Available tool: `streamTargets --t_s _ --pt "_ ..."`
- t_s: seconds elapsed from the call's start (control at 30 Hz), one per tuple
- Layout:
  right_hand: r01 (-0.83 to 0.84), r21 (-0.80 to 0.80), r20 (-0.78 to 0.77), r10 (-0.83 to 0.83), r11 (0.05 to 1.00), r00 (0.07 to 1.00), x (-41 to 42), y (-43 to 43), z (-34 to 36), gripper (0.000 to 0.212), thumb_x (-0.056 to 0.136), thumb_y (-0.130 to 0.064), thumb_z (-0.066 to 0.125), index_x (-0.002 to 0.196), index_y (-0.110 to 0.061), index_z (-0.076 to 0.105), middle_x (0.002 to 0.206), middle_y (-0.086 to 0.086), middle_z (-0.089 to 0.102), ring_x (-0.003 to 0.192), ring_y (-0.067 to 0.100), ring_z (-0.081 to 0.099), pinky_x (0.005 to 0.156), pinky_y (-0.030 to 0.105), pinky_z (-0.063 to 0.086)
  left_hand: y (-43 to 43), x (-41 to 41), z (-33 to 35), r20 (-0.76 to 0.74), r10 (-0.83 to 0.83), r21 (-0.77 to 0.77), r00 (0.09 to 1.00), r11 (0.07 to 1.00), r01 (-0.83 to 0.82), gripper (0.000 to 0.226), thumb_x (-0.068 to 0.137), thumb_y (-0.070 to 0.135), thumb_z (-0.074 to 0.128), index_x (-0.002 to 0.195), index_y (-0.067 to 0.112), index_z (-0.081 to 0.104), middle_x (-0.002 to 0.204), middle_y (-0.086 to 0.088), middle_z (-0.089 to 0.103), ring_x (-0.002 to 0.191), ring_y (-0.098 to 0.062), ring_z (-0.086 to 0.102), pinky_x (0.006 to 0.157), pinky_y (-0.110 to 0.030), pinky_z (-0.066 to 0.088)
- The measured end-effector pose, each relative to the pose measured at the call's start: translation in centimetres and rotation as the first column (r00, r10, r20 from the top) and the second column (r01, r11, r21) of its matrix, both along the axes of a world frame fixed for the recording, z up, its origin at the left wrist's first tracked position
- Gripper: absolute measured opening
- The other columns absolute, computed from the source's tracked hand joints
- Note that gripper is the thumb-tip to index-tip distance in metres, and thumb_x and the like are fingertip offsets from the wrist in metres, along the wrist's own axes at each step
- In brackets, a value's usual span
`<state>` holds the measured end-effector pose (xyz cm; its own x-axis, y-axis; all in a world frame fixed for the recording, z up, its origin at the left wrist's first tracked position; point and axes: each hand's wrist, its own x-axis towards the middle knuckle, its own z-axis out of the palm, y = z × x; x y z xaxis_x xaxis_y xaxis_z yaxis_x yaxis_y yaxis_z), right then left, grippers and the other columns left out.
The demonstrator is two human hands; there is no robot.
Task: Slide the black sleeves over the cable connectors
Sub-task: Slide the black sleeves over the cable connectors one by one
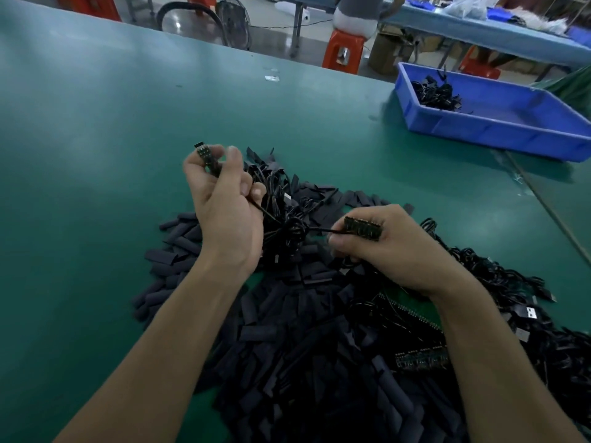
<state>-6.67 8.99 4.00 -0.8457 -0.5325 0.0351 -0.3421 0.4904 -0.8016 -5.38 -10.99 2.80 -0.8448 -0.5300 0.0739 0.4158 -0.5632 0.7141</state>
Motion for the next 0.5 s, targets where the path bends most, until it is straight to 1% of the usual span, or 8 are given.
streamTargets --t_s 0.03,0.1,0.2,0.27,0.33,0.4,0.43,0.5 --pt "-0.018 -0.001 -0.016 0.018 1.000 1.000 0.1 -0.1 0.0 0.007 0.092 -0.028 0.071 0.087 -0.022 0.073 0.078 -0.003 0.072 0.071 0.014 0.065 0.068 0.020 0.049 -0.2 -0.1 -0.2 0.015 -0.028 -0.055 0.999 0.998 0.029 0.019 0.103 0.004 0.049 0.097 0.021 0.041 0.069 0.009 0.040 0.055 -0.003 0.039 0.057 -0.020 0.041" --pt "-0.060 -0.060 -0.008 0.060 0.996 0.998 0.3 -0.3 0.1 0.010 0.092 -0.029 0.069 0.088 -0.021 0.072 0.078 -0.002 0.070 0.070 0.008 0.062 0.068 0.016 0.047 -0.6 -0.2 -0.6 0.083 -0.074 -0.254 0.994 0.963 0.093 0.024 0.099 0.008 0.058 0.100 0.022 0.038 0.074 0.007 0.038 0.060 -0.001 0.045 0.063 -0.020 0.047" --pt "-0.057 -0.165 0.011 0.059 0.985 0.998 0.5 -0.2 0.3 0.014 0.089 -0.035 0.065 0.087 -0.022 0.071 0.072 -0.015 0.065 0.065 -0.004 0.056 0.063 0.008 0.042 -0.7 -0.1 -0.9 0.218 -0.174 -0.538 0.960 0.800 0.267 0.042 0.082 0.030 0.073 0.097 0.025 0.035 0.079 0.007 0.034 0.071 -0.008 0.043 0.071 -0.026 0.051" --pt "0.013 -0.229 -0.015 -0.017 0.973 1.000 0.5 -0.3 0.1 0.013 0.088 -0.036 0.063 0.083 -0.026 0.071 0.067 -0.019 0.062 0.059 -0.004 0.052 0.060 0.008 0.040 -0.8 0.2 -1.0 0.319 -0.252 -0.627 0.913 0.666 0.403 0.058 0.070 0.049 0.081 0.095 0.026 0.034 0.083 0.006 0.037 0.075 -0.009 0.042 0.074 -0.034 0.051" --pt "0.108 -0.300 -0.035 -0.124 0.948 0.992 0.4 -0.5 -0.2 0.014 0.087 -0.036 0.063 0.081 -0.027 0.071 0.063 -0.015 0.059 0.055 0.002 0.047 0.056 0.013 0.039 -1.0 0.5 -1.0 0.407 -0.275 -0.704 0.871 0.514 0.491 0.070 0.057 0.064 0.082 0.092 0.026 0.034 0.084 0.005 0.049 0.070 -0.006 0.046 0.072 -0.032 0.051" --pt "0.191 -0.354 -0.041 -0.219 0.915 0.975 0.4 -0.8 -0.3 0.016 0.086 -0.037 0.063 0.081 -0.024 0.071 0.062 -0.010 0.056 0.053 0.006 0.045 0.054 0.016 0.039 -0.9 0.7 -1.1 0.451 -0.263 -0.756 0.853 0.395 0.522 0.073 0.052 0.068 0.083 0.089 0.027 0.035 0.084 0.008 0.064 0.065 -0.005 0.055 0.067 -0.034 0.054" --pt "0.221 -0.374 -0.040 -0.254 0.901 0.966 0.4 -1.0 -0.4 0.016 0.086 -0.038 0.063 0.080 -0.025 0.070 0.062 -0.010 0.055 0.053 0.006 0.045 0.053 0.017 0.039 -0.7 0.8 -1.1 0.440 -0.272 -0.775 0.856 0.367 0.515 0.070 0.055 0.065 0.085 0.087 0.028 0.034 0.083 0.008 0.069 0.061 -0.004 0.057 0.062 -0.033 0.054" --pt "0.249 -0.402 -0.026 -0.283 0.881 0.959 0.5 -1.2 -0.5 0.015 0.087 -0.038 0.063 0.078 -0.028 0.069 0.062 -0.011 0.056 0.053 0.005 0.046 0.053 0.017 0.040 -0.3 0.7 -1.4 0.387 -0.313 -0.785 0.867 0.381 0.488 0.061 0.062 0.050 0.087 0.083 0.028 0.034 0.079 0.013 0.071 0.055 -0.003 0.058 0.057 -0.035 0.054"
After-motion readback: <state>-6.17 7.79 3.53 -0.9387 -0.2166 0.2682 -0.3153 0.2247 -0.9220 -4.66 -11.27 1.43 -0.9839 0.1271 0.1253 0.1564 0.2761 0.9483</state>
